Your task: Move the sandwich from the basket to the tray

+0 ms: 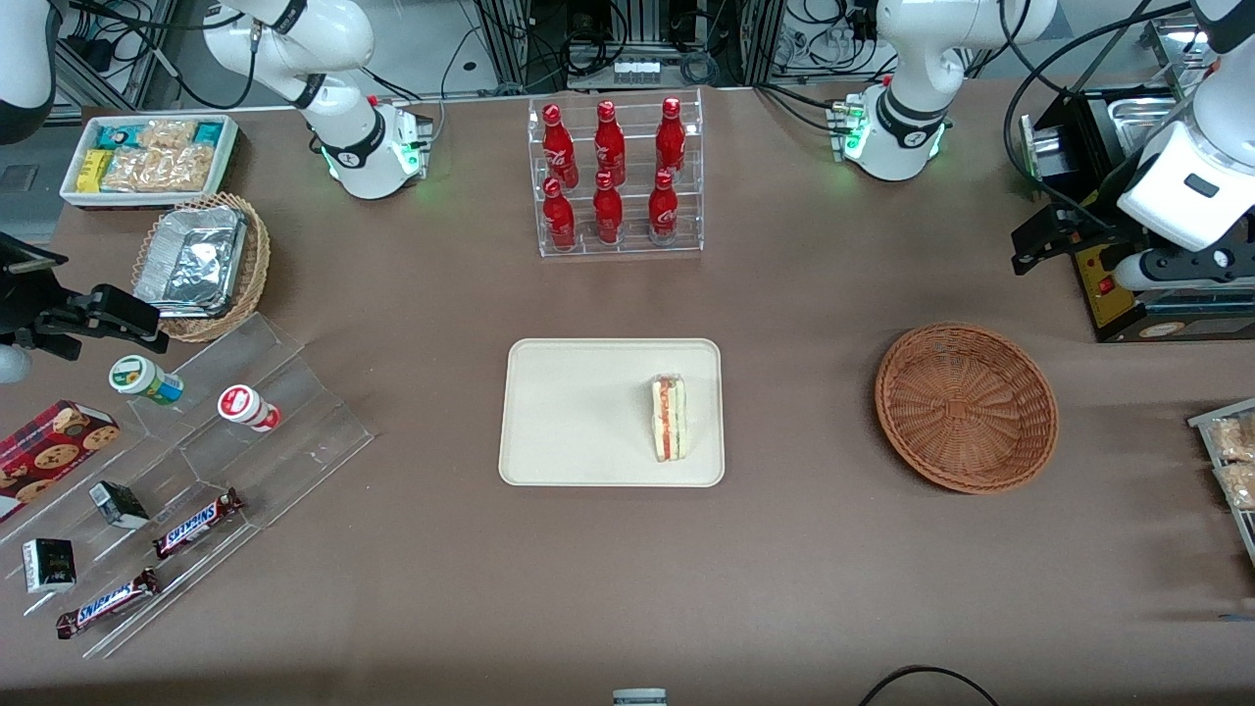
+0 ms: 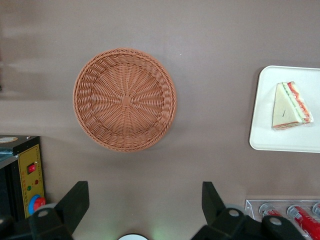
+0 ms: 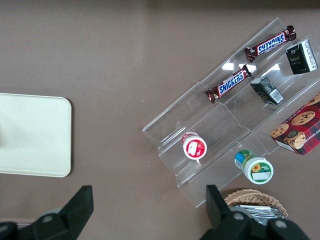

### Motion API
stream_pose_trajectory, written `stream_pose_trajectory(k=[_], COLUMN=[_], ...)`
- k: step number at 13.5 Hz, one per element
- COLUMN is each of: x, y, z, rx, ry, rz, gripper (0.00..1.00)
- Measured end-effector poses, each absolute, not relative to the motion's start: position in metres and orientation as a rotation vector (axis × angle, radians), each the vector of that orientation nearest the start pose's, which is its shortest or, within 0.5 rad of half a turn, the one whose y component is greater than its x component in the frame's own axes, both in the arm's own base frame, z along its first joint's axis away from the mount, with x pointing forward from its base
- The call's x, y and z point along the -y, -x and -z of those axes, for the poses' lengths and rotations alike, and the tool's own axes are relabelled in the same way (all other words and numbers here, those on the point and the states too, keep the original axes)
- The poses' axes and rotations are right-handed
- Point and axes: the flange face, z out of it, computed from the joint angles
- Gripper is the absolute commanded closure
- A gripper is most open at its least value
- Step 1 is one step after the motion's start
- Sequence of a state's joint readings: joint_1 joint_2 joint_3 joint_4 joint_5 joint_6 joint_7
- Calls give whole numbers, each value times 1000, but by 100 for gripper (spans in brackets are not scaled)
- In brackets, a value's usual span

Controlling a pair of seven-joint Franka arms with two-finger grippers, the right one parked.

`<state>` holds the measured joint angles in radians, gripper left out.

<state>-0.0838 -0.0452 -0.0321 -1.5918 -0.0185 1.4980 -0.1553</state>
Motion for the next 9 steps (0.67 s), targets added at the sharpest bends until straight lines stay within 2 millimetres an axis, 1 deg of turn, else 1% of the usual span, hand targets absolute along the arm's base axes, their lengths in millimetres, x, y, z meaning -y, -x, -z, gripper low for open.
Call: stream_pose_trajectory(k=[9], x=[62], y=[-529], z=[-633], rx=[54], ry=[3115], rz=[-72], gripper=[0])
